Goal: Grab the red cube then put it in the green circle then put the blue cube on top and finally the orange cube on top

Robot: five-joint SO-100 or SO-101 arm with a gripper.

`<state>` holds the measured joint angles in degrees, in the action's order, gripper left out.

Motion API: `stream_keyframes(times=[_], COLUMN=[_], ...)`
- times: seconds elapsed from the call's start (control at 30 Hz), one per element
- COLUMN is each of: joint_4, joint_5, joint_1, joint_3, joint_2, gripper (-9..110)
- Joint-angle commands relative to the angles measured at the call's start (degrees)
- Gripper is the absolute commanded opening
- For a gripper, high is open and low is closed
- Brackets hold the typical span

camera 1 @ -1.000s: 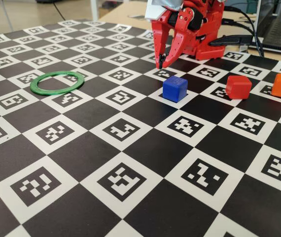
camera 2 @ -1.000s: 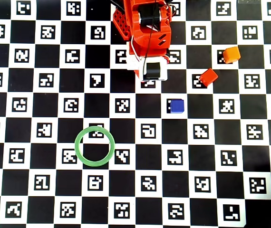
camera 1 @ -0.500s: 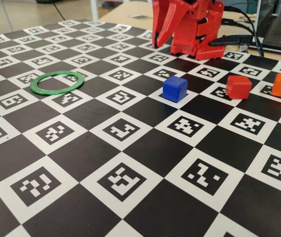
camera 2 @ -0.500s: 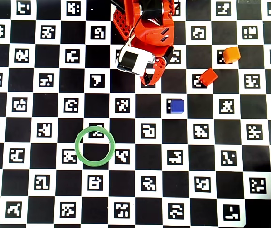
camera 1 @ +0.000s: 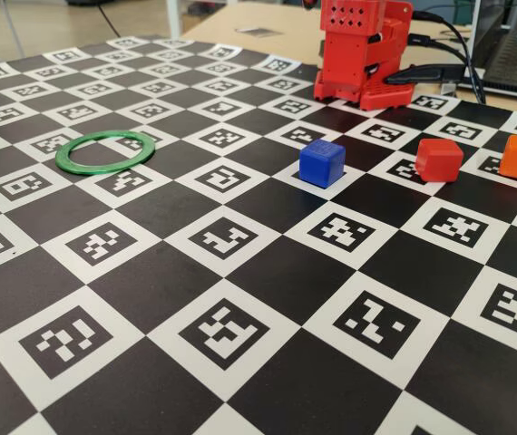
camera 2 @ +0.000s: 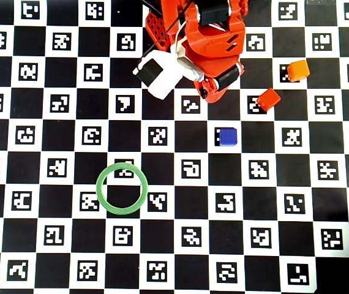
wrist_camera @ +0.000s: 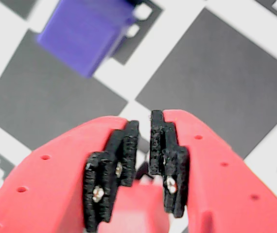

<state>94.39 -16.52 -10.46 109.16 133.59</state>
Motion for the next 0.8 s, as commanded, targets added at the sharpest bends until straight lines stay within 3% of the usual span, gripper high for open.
stream_keyframes(times=[0.0, 0.2, 0.6, 0.77], joint_4=[3.87, 6.06, 6.15, 6.42], joint_5=[8.0, 20.48, 26.81, 37.0], joint_1=[-1.32, -4.31, -14.5, -16.44], joint_3=[-9.14, -11.43, -9.14, -9.32], joint_2=[-2.55, -7.38, -6.77, -9.05], gripper=[2, 3, 11, 22])
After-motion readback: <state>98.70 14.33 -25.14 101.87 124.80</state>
